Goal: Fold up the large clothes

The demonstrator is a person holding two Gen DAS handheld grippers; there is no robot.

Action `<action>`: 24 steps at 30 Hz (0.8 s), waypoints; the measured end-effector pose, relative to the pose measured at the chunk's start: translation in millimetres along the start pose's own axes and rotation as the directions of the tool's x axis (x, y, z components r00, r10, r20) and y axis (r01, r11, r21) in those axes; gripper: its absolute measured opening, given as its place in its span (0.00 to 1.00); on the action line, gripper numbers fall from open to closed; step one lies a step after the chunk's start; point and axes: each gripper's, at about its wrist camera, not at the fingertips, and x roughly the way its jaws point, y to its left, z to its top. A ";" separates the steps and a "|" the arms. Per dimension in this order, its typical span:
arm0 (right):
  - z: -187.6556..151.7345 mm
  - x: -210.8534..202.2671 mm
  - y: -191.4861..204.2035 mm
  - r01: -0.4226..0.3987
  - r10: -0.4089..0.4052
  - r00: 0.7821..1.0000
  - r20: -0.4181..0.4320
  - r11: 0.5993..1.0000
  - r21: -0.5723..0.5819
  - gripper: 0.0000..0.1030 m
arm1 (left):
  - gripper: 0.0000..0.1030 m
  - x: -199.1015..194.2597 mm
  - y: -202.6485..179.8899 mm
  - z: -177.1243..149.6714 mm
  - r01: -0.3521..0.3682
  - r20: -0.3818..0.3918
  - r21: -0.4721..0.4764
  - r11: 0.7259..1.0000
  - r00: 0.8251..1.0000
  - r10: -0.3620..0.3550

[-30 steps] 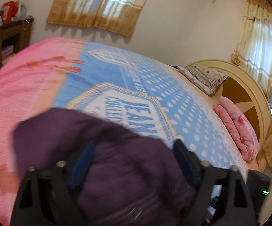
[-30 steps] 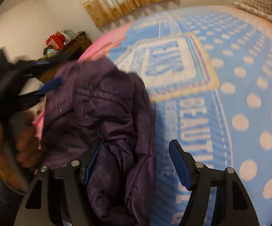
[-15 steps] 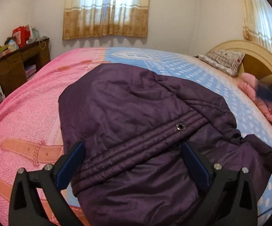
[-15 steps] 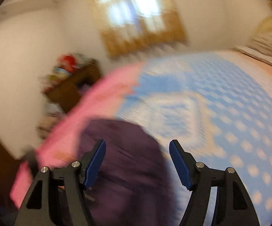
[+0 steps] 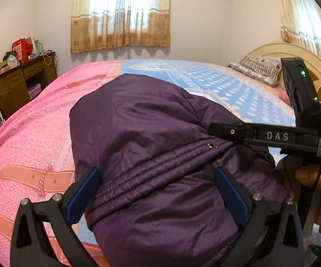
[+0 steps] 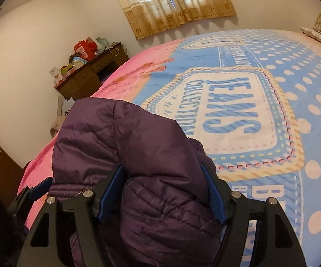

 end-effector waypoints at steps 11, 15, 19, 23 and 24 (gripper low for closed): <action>-10.3 1.9 -9.5 -0.003 0.000 0.998 0.067 0.999 0.042 0.68 | 1.00 -4.0 -1.4 -4.3 -0.003 0.005 0.000 1.000 1.000 0.003; -19.2 -9.7 -11.1 0.065 -0.073 0.991 0.115 0.995 0.074 0.84 | 1.00 -24.0 11.7 -12.5 -0.068 0.050 -0.094 0.993 0.996 0.073; -20.3 1.9 -32.0 -0.016 0.013 1.000 0.020 0.981 0.193 0.88 | 1.00 -18.0 41.5 -24.9 0.021 -0.050 -0.266 0.964 0.998 -0.035; -19.8 22.9 -55.3 -0.158 0.191 0.979 -0.072 0.932 0.327 0.92 | 1.00 -0.6 61.9 -34.0 0.108 -0.138 -0.432 0.895 0.973 -0.185; -21.3 27.8 -59.6 -0.194 0.236 0.968 -0.079 0.914 0.356 0.93 | 1.00 1.8 62.5 -35.6 0.120 -0.146 -0.444 0.888 0.968 -0.203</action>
